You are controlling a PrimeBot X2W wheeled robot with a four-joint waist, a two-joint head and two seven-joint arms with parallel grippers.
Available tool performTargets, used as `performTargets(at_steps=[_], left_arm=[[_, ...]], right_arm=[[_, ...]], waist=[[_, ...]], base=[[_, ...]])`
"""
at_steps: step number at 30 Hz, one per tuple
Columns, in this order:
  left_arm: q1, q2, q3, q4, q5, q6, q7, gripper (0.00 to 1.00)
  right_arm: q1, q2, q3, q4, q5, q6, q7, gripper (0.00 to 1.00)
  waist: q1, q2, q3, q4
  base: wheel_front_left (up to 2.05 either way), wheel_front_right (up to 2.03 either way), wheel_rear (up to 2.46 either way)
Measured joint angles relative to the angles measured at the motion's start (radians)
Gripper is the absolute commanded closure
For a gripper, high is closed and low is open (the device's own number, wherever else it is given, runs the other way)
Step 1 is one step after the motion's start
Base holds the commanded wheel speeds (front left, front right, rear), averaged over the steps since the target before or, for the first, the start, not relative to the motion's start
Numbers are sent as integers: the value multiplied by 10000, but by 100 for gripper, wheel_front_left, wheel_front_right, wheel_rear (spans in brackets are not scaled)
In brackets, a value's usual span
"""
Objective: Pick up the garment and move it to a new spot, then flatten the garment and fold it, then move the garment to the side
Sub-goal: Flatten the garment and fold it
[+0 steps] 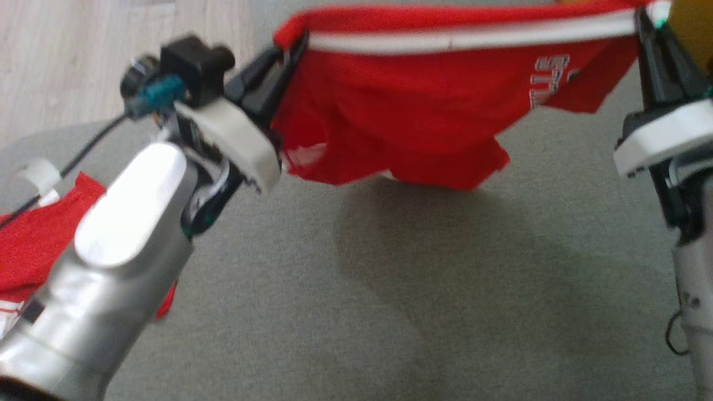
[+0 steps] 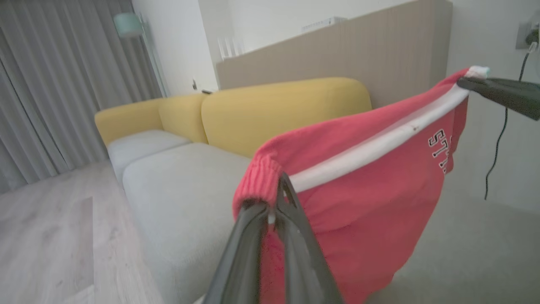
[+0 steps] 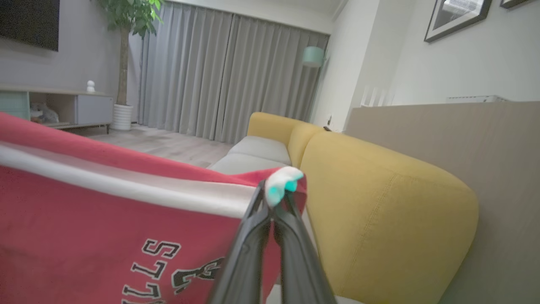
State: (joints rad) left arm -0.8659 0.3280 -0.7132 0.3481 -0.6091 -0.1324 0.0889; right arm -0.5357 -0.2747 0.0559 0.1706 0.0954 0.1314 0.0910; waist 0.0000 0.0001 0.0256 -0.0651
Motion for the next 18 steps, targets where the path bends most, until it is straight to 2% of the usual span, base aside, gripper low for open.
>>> performTargets(at_steps=[4,8,12,15,18], left_arm=[[399,527,-109,-713,-75,6,391,100],[-169,598,146,-790,-201,104,600,100],[-1590,458,410,-25,-46,115,585,100],[-2890,94,458,1024,449,268,165,100],[-4042,-192,552,2077,907,345,-531,100]], right_arm=[[360,-209,-90,-746,-4,0,504,100],[-229,-280,6,-848,-15,0,742,100],[-2093,-445,460,178,-244,0,694,100],[-3886,-383,673,1409,-268,0,355,100],[-5443,-182,880,2652,-623,0,-430,100]], waist=[[0,0,441,44],[1,0,1065,41],[2,0,1881,-27],[4,-1,2528,-74],[5,0,3119,-141]], base=[[0,0,0],[0,0,0],[0,0,0],[0,0,0],[0,0,0]])
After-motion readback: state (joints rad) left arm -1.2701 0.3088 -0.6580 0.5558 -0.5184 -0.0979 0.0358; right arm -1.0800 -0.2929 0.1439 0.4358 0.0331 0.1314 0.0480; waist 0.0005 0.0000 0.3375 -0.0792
